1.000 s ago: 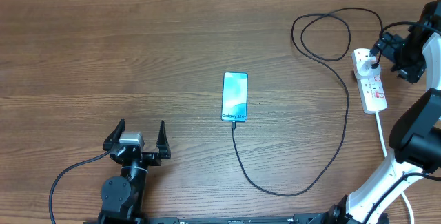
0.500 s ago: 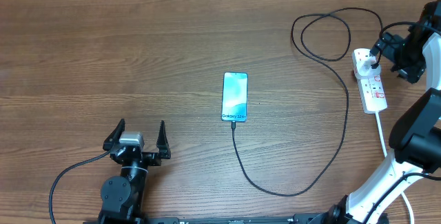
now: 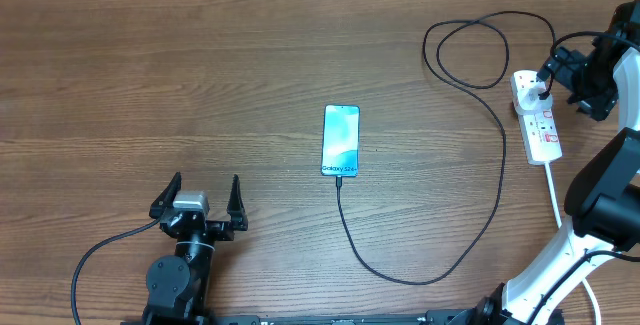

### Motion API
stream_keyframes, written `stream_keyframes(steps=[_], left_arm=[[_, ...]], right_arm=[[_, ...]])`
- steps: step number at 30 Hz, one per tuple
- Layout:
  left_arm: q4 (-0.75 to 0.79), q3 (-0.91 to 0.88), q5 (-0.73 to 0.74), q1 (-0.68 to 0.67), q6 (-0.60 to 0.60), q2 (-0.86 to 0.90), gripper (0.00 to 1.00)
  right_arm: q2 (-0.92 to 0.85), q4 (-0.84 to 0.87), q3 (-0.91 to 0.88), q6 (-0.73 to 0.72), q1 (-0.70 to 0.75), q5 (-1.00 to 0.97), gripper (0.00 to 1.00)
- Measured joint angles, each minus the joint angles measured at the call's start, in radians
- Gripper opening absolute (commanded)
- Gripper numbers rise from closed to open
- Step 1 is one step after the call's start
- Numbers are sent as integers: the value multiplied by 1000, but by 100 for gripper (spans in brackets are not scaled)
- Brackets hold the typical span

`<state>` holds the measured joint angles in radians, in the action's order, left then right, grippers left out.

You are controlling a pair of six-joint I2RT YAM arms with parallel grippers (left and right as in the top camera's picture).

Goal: Plug charger to phone and switch on socket

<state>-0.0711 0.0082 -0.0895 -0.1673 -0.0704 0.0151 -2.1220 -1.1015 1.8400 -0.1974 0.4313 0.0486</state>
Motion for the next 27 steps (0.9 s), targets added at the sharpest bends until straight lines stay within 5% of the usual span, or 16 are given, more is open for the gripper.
stream_keyframes(steps=[27], left_arm=[[0, 0, 0, 0, 0, 0, 100]], right_arm=[[116, 0, 0, 0, -79, 0, 100]])
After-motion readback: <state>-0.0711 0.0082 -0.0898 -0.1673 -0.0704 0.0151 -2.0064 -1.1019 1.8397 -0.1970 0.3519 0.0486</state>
